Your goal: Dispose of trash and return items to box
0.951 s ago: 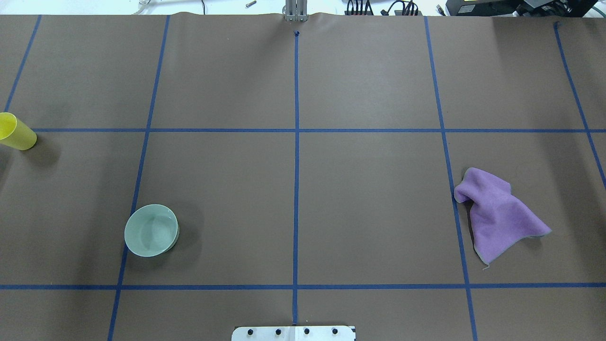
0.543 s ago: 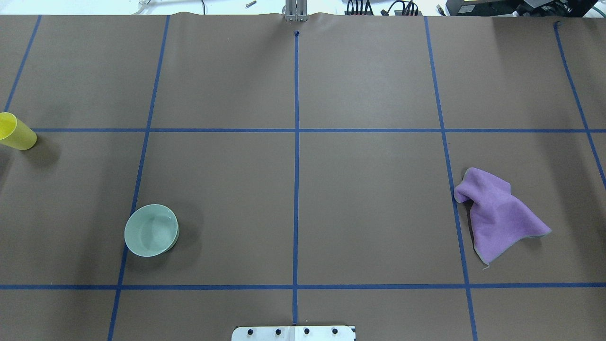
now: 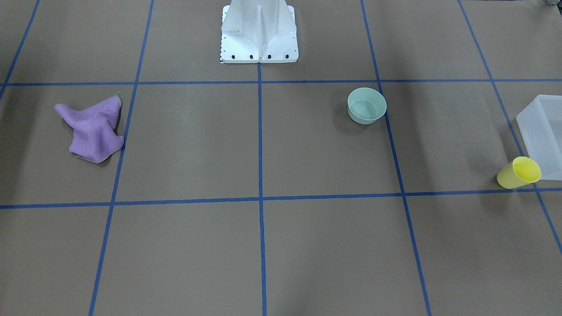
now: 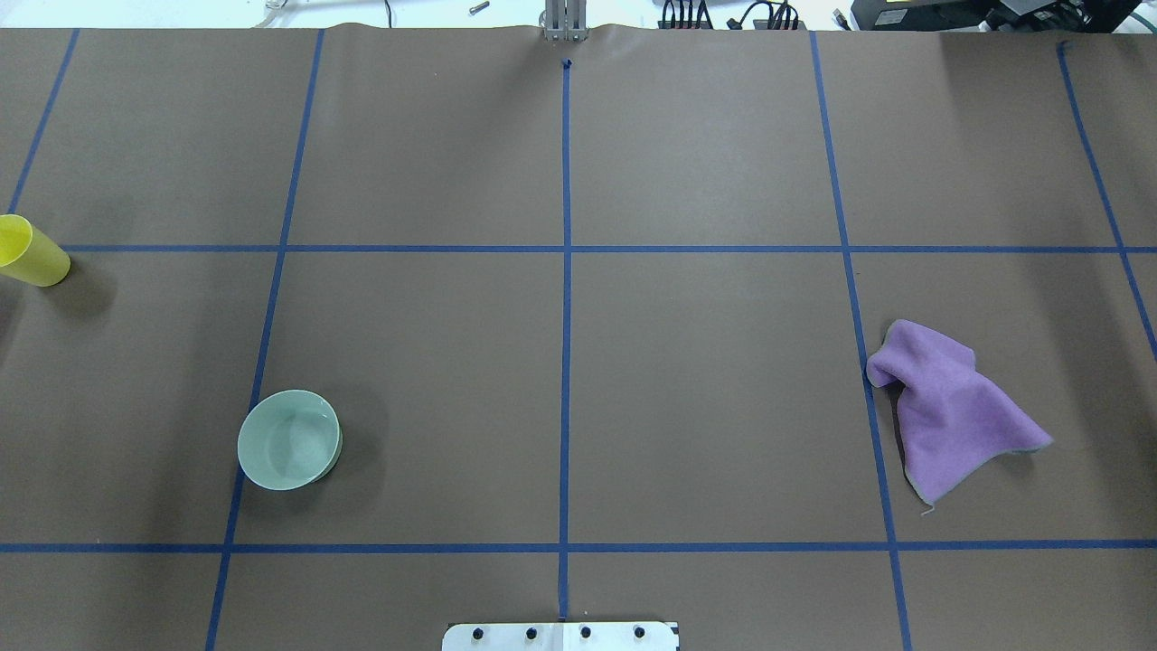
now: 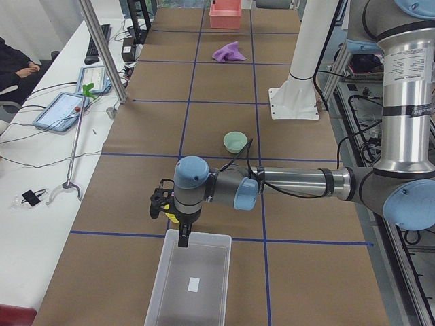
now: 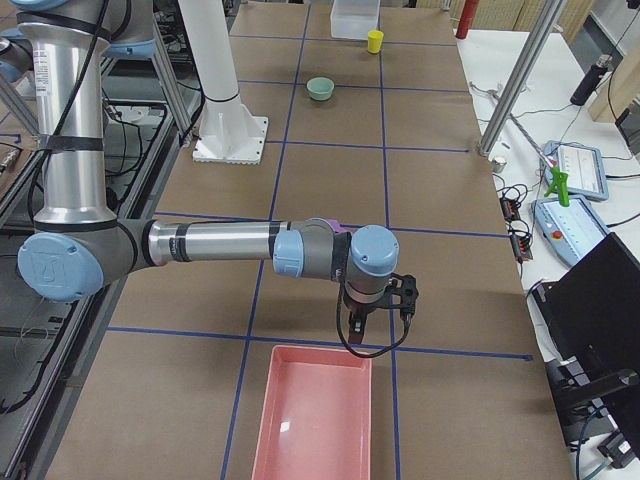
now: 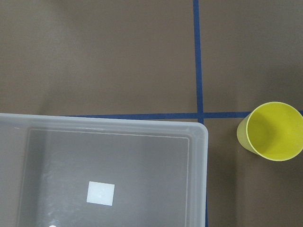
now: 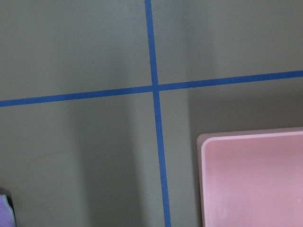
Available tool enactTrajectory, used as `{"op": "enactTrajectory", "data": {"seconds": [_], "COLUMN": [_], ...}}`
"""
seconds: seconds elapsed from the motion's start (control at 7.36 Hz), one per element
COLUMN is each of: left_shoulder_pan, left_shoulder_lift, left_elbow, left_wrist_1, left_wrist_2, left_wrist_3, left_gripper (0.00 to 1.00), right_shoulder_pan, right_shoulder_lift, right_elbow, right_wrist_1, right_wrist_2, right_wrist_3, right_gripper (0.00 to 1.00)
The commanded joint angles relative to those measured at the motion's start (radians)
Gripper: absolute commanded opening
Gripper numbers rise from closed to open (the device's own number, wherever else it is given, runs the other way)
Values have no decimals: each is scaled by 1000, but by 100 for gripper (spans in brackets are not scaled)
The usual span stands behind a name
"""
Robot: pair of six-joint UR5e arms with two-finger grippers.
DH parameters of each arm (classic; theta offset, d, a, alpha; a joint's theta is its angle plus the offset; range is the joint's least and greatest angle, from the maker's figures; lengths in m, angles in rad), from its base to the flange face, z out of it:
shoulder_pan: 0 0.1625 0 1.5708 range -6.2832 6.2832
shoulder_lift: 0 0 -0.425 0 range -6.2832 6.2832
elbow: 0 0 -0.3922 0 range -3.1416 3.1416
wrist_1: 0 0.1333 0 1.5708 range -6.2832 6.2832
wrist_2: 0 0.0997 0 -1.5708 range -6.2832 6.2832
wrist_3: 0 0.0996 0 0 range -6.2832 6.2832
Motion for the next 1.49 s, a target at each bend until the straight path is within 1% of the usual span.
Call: {"op": "enactTrajectory", "data": {"seconds": [0.0,0.14,0.27,0.54,0.81,1.22,1.36], "left_shoulder_pan": [5,47,55,55,55,55,55], "left_shoulder_lift": [0,-5,-11,-25,-31,-30,-31], "left_elbow": [1,1,-1,-2,-1,4,1], "left_wrist_1": [1,10,6,4,12,12,7], "left_wrist_2": [-13,-21,-20,-21,-21,-18,-24], "left_wrist_3": [-2,-2,-2,-2,-4,-4,-9], "left_gripper": [98,98,99,99,99,99,99], "right_shoulder_pan": [0,0,0,0,-2,-3,-3], "right_shoulder_lift": [0,0,-5,-10,13,1,1], "right_elbow": [4,10,26,37,37,37,37], "right_wrist_1": [-2,-3,-6,-8,-9,4,4], "right_wrist_2": [0,-1,-4,-12,-12,-17,-6], "right_wrist_3": [0,0,0,-2,-2,-14,-5], "right_gripper": [100,100,100,100,100,100,100]}}
